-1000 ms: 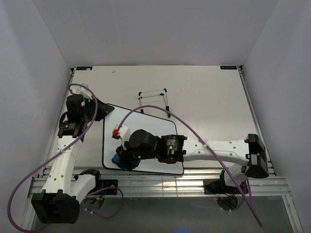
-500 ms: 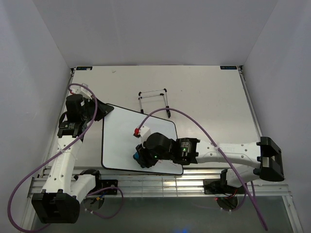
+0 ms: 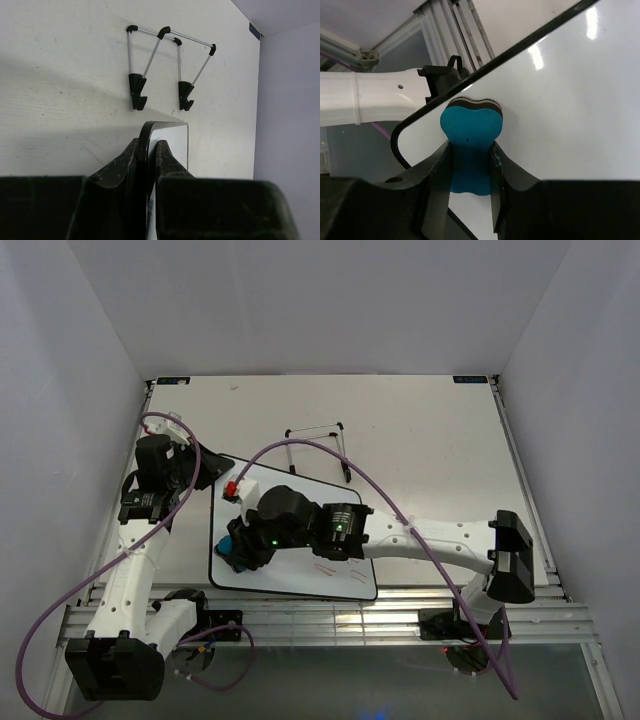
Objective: Erase the whiteboard
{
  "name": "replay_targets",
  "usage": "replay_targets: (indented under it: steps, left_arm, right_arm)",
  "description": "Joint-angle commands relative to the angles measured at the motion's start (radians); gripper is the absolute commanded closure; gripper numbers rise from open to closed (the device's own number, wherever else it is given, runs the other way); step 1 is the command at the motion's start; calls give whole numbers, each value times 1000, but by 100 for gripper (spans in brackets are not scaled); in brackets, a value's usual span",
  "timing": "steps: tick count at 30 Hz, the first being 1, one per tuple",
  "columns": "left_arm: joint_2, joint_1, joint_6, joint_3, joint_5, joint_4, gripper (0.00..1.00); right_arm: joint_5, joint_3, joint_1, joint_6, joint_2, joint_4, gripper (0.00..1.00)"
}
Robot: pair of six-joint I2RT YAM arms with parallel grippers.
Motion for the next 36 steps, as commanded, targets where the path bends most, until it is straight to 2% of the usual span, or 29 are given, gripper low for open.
replay_targets:
  steps: [1, 3, 4, 6, 7, 12, 16, 19, 24, 27, 30, 32, 36]
  left_arm:
    - [4, -10, 169, -1, -210, -73, 100]
    - [4, -10, 167, -3, -210, -71, 100]
    - [3, -10, 166, -3, -211, -71, 100]
    - [3, -10, 166, -4, -211, -70, 100]
    - [1, -10, 166, -6, -213, -66, 100]
    - [1, -10, 162, -10, -213, -65, 100]
    - [4, -10, 162, -9, -208, -63, 100]
    - [1, -10, 161, -12, -211, -63, 100]
    - [-7, -10, 164, -15, -225, -66, 100]
    - [-7, -10, 166, -15, -234, -71, 100]
    - [-7, -10, 164, -18, -237, -70, 100]
    - [-5, -10, 161, -18, -240, -66, 100]
    - [-10, -10, 161, -20, -256, -68, 100]
  right_arm:
    - [12, -245, -20, 40, -33, -12, 89]
    - [46, -401, -72, 80, -116, 31, 88]
    - [46, -559, -93, 127, -177, 51, 89]
    - [43, -712, -159, 173, -238, 108, 89]
    - [31, -848, -181, 193, -296, 128, 89]
    - [26, -1111, -339, 273, -415, 196, 89]
    - [-46, -1116, -362, 270, -440, 196, 89]
    - [-83, -1014, -344, 260, -424, 199, 89]
    - [-130, -759, -201, 247, -381, 225, 89]
    - [-149, -702, -123, 252, -361, 246, 89]
    - [-166, -710, -106, 266, -346, 297, 89]
    - [-117, -754, -114, 270, -342, 278, 89]
    - [-103, -907, -155, 313, -369, 277, 89]
